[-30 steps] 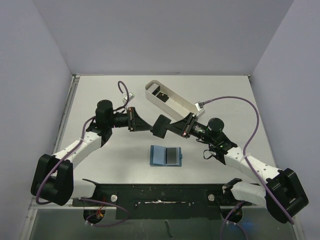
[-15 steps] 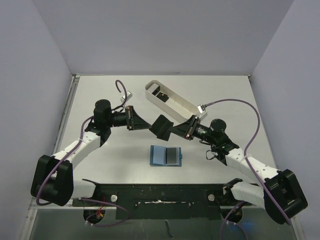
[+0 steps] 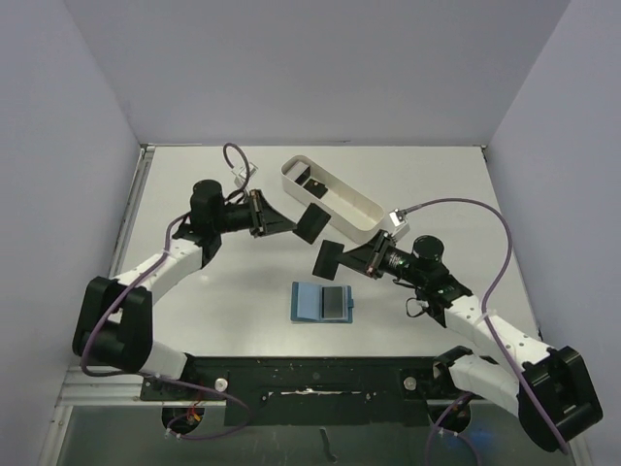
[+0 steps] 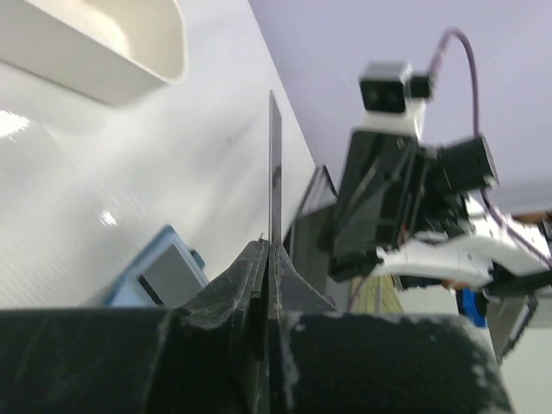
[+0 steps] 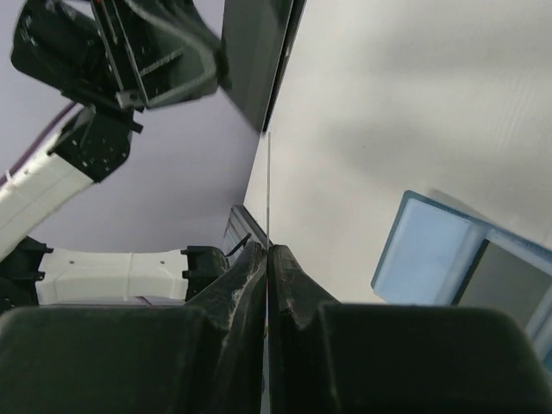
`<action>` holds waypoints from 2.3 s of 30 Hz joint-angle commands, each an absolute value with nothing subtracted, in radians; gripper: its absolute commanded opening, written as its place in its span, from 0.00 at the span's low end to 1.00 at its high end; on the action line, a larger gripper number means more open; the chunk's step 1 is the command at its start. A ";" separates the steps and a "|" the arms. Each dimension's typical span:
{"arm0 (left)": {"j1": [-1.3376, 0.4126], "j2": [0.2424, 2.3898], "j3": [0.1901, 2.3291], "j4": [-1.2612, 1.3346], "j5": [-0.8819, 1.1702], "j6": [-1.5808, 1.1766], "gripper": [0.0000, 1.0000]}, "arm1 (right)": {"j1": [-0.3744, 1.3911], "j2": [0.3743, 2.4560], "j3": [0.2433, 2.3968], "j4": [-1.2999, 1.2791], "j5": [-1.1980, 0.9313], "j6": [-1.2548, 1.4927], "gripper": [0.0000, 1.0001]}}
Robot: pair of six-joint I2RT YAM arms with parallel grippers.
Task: Put the credit cards into the card holder
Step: Pick up the credit card from the storage box, then place the credit card in the storage box.
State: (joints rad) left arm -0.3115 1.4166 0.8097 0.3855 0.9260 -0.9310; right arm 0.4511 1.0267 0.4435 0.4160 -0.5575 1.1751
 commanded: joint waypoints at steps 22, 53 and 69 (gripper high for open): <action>-0.326 2.063 1.680 -0.066 0.410 -0.299 0.00 | 0.438 0.772 0.529 -0.054 -0.345 0.945 0.00; -0.383 2.288 1.956 -0.266 0.255 -0.120 0.16 | 0.437 0.781 0.528 -0.076 -0.308 0.951 0.00; -0.380 2.062 1.795 -0.267 0.223 -0.274 0.25 | 0.440 0.797 0.503 -0.066 -0.299 0.931 0.00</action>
